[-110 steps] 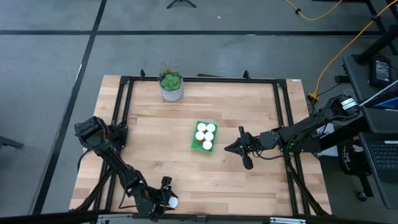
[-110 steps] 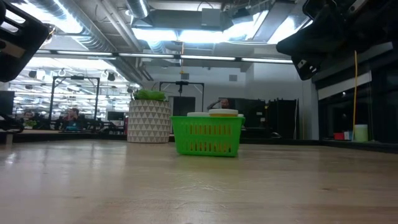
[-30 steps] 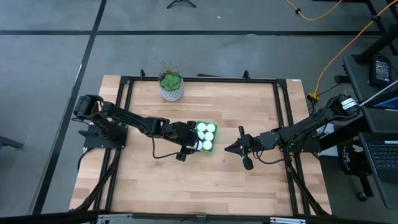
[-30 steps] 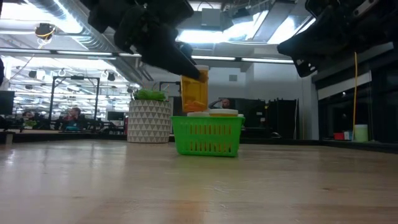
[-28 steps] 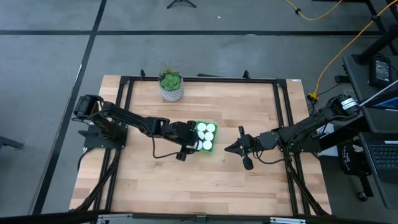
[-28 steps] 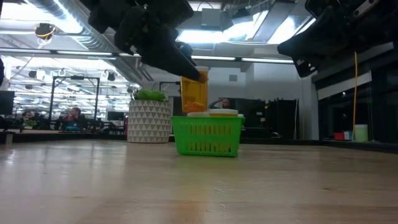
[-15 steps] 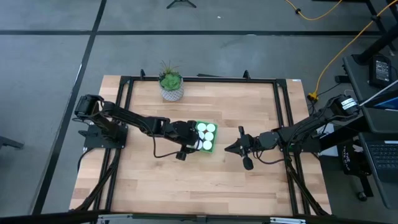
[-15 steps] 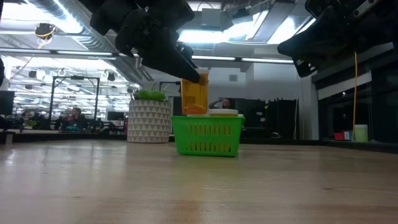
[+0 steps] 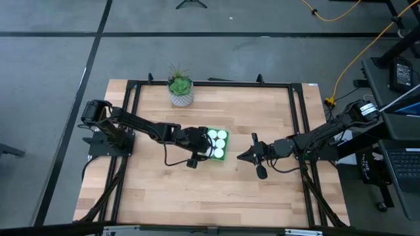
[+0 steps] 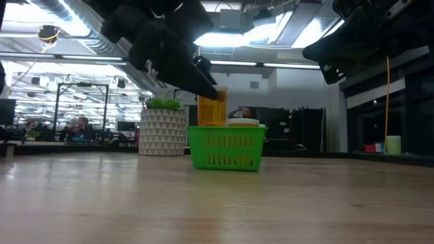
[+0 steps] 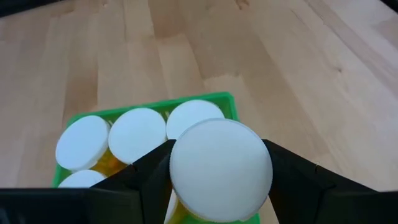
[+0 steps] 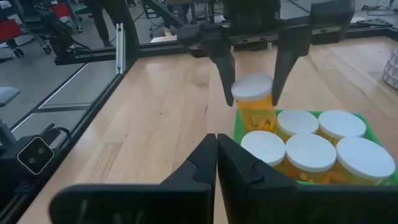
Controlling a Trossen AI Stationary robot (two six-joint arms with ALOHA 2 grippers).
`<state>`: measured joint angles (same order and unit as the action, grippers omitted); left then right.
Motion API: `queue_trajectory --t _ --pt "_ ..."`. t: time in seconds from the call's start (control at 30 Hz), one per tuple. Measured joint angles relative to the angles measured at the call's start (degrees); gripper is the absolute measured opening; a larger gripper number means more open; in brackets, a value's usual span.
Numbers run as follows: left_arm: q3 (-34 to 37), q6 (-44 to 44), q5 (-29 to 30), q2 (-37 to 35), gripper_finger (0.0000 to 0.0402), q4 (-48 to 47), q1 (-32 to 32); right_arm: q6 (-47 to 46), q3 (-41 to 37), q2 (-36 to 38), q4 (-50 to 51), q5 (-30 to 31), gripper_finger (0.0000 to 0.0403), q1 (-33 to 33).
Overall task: Pick and place pill bottles into a basket
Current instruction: Put the orange pill bottle into the green basket
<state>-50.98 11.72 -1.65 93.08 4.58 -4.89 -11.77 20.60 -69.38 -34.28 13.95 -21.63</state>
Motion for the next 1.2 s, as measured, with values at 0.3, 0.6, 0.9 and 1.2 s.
queue_trajectory --t 0.3,0.6,0.9,1.2 --pt "0.00 0.01 -3.47 0.00 0.0216 1.53 1.06 -0.02 0.00 0.00 0.00 -0.02 0.0017 0.00" --pt "0.00 -0.47 -3.41 0.88 0.0216 1.75 1.80 -0.14 -0.02 -1.08 -0.18 -0.02 0.0017 0.00" --pt "0.00 -0.45 -3.09 2.79 0.0216 2.01 2.39 -1.27 -0.02 -6.91 -3.37 -0.02 0.0017 0.00" --pt "-0.02 -0.37 -2.93 5.08 0.0216 2.65 2.59 1.60 -0.04 -8.90 -7.19 0.00 0.0017 0.02"
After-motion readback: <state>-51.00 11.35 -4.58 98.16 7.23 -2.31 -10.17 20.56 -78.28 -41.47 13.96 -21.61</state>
